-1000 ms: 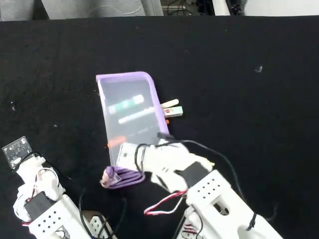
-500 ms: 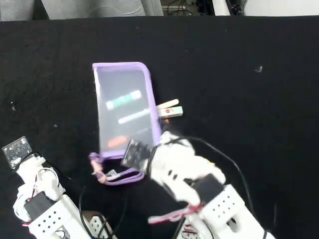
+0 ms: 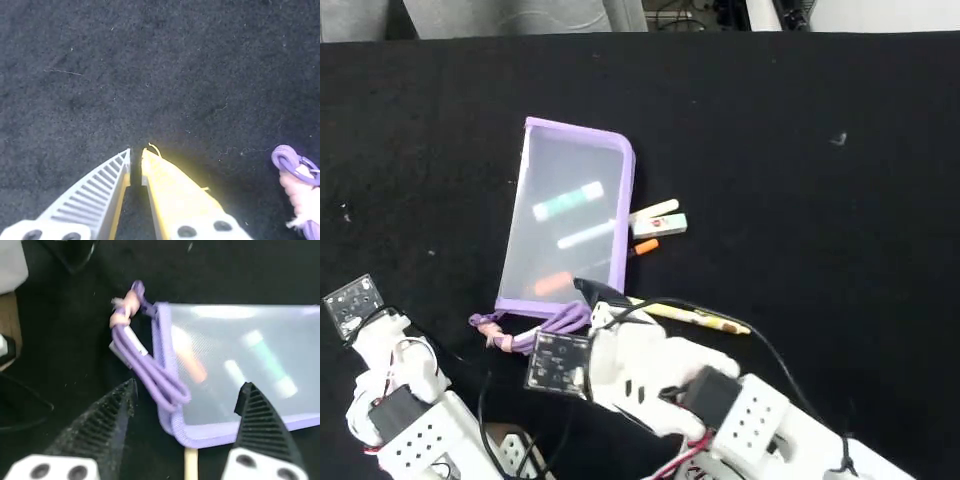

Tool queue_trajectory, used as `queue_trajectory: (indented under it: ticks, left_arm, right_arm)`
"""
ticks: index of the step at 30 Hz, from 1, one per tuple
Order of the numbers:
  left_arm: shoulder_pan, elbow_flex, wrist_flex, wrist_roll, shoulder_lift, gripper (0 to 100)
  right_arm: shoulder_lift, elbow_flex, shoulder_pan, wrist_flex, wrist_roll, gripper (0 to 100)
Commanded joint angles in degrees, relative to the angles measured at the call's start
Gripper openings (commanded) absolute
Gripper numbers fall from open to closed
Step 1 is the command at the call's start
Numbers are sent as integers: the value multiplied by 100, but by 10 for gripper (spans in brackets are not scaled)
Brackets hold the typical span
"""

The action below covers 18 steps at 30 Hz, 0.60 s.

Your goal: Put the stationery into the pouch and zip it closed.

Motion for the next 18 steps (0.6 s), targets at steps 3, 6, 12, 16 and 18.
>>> queue_trajectory:
  ticks: [3,6,12,16,18]
  left_arm:
    - [-66,136,-141,26,-26,52]
    - [-66,136,-141,26,-26,52]
    - [-66,136,-141,26,-26,52]
    - [-66,136,-141,26,-26,52]
    - [-57,136,-141,26,-26,52]
  right_arm:
    - [382,-101,79,-114,-9,315]
    - [426,13,97,-132,35,315]
    - [444,303,176,-484,545,314]
    - [453,400,448,-835,580,285]
    - [453,400,457,-853,589,233]
